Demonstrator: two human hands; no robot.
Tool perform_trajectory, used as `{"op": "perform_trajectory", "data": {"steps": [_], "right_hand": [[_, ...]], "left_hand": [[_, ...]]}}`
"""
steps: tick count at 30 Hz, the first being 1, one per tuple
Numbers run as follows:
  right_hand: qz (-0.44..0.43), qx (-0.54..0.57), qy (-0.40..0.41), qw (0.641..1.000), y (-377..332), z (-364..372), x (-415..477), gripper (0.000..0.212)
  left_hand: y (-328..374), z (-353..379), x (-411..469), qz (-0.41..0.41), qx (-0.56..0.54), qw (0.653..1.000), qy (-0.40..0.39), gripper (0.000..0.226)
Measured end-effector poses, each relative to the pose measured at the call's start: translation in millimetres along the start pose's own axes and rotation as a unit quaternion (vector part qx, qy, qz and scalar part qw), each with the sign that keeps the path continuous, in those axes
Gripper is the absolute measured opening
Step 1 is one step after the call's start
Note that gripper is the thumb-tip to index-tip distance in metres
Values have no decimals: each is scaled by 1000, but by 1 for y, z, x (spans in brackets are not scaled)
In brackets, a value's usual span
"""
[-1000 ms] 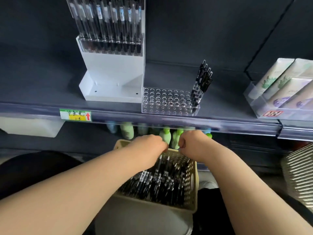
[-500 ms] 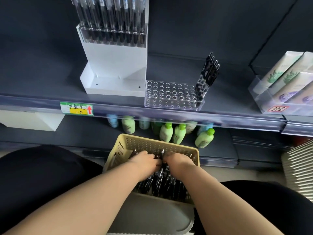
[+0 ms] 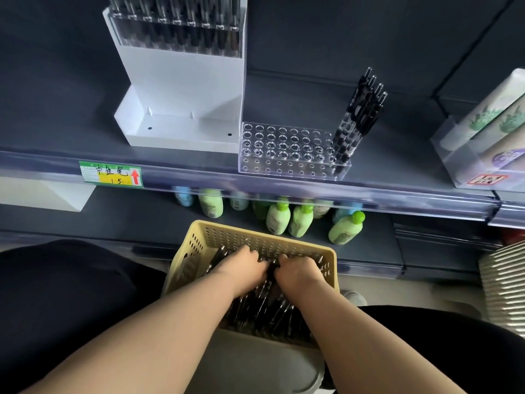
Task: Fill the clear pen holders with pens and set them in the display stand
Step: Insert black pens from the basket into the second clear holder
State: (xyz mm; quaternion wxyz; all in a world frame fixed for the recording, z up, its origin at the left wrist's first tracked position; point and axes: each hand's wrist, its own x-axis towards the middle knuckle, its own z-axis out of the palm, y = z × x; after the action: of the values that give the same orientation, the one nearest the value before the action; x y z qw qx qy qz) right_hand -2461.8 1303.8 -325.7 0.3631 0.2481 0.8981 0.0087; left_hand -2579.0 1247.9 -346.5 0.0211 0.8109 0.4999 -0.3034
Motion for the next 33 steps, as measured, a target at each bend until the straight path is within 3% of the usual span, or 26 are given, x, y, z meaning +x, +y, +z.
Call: {"op": "perform_trajectory", "data": {"steps": [4,9,11,14,16,19,21,25,29,33], "right_hand": [[34,56,40,997,8,-4,-6,40],[31,203,107,973,16,-5,-17,40],[13,260,153,953,16,-8,-22,35],[-9,322,259,911,18,-19,-30,26],[-16,381,322,867,18,-31,-38,18],[7,462,388,797,23,-53,-52,25],[2,491,439,752,29,-68,-61,27],[6,510,519,686,48,-105,-80,5],[44,465,610,640,75,-148,-97,13],[64,488,652,577,108,-185,-111,32]], "left_hand": [[-9,-3,-10,-15,-21,999,33,31],[-17,-18,-33,-43,-125,988,86,38],[-22,-22,-44,-66,-166,978,105,32],[-34,-26,-58,-70,-207,967,134,50],[-40,-28,-62,-92,-241,948,186,51],[-43,-46,-68,-171,-380,859,297,31],[-43,-61,-66,-170,-434,790,398,25],[-52,-99,-66,-179,-515,656,521,24],[-73,-141,-65,-190,-513,613,570,19],[-99,-172,-59,-207,-537,562,595,16]]}}
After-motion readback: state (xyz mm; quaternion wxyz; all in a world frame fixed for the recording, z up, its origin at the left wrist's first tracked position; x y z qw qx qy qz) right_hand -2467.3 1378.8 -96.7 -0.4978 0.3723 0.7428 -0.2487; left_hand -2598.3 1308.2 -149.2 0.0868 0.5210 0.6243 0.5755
